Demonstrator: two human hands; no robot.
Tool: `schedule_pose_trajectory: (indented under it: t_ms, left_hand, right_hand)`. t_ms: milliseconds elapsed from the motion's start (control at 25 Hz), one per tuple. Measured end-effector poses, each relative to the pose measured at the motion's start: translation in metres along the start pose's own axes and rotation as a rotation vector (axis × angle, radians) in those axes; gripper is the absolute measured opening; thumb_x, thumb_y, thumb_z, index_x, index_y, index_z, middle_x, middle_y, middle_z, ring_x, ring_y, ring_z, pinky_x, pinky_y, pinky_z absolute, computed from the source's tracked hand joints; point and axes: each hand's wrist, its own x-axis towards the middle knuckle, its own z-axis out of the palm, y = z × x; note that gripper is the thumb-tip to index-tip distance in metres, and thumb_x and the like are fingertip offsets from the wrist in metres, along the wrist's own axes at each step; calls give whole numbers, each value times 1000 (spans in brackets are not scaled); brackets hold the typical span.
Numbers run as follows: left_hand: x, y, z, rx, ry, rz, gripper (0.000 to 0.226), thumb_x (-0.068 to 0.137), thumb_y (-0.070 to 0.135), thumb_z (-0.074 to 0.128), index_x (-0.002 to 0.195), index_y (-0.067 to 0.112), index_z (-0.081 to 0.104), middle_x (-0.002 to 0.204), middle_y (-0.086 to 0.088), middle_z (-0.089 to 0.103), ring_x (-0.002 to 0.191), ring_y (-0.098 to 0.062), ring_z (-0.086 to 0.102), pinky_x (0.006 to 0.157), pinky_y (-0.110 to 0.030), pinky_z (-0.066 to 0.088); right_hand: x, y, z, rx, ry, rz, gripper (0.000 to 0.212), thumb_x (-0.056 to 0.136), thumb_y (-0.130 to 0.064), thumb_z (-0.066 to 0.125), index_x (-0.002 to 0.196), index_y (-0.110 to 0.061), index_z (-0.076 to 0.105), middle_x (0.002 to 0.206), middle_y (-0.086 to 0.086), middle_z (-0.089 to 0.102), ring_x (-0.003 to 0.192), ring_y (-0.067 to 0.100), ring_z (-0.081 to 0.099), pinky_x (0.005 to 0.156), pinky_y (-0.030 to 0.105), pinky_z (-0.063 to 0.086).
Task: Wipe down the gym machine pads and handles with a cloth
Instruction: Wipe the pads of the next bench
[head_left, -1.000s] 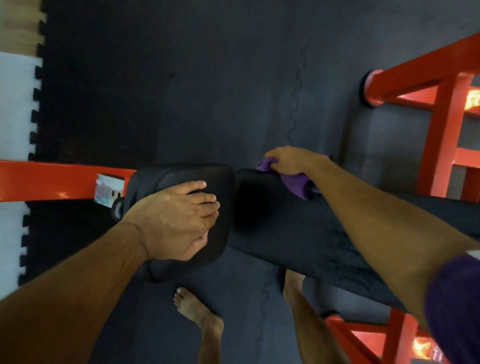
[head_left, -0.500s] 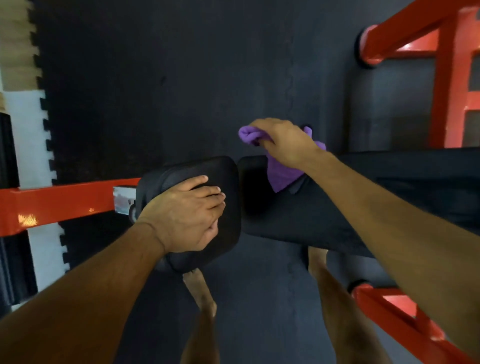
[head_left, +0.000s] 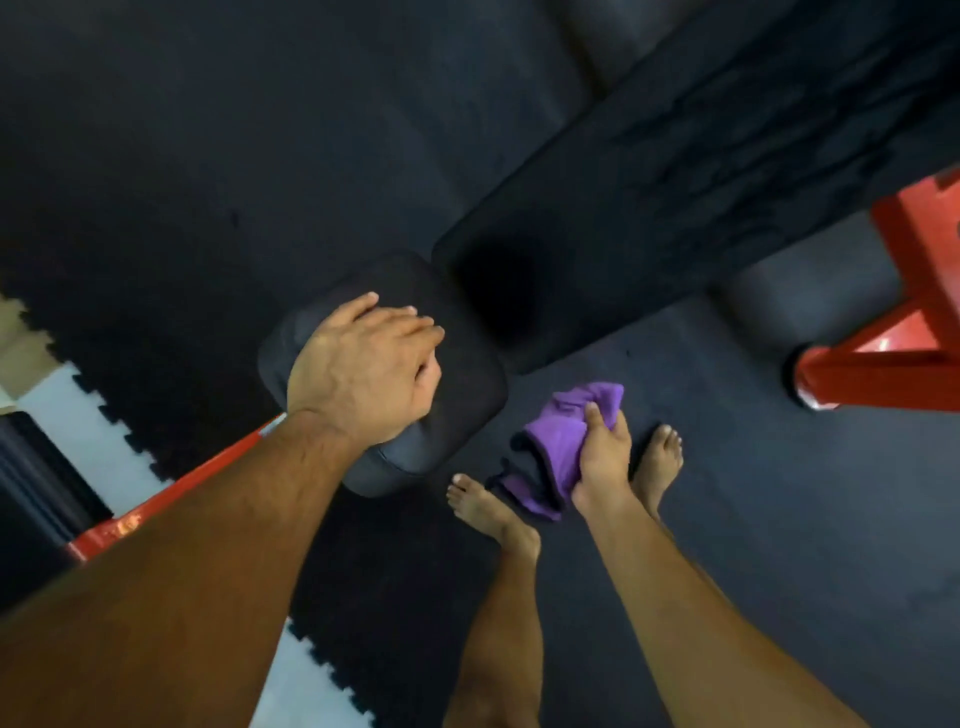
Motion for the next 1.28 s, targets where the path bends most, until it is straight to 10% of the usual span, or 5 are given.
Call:
schedule_pose_trajectory:
  t_ms: [320,560,920,1280]
  left_hand:
    - [0,0,5,45,46,17,42,98,31,42,117,18,77,121,2,75,123,-16,66,115,-43,40]
    - [1,1,4,69,18,22,42,97,31,42,115,18,77,120,2,76,122,-17,66,115,-44,39]
    - [3,2,4,73,10,24,43,97,31,42,117,16,77,122,0,75,123,-18,66,116,-44,38]
    - [4,3,2,79,-39,29,45,97,33,41,118,17,77,124,1,74,124,-17,65,117,-44,36]
  right_hand:
    - [117,9,95,512,63,125,52,92,-65,43,118,-24,61,112,11,72,98,32,71,87,46,59]
    - [107,-128,23,547,375,-356,27,98,-6,45,115,-5,65,102,1,62,86,14,56,81,25,48]
    - [78,-21,72,245,131,-82,31,103,-14,43,129,-21,58,109,-4,63,101,18,61,89,28,47]
    - [108,-139,2,252,423,-579,29,98,-8,47,125,-6,59,113,0,65,97,8,59,88,12,45]
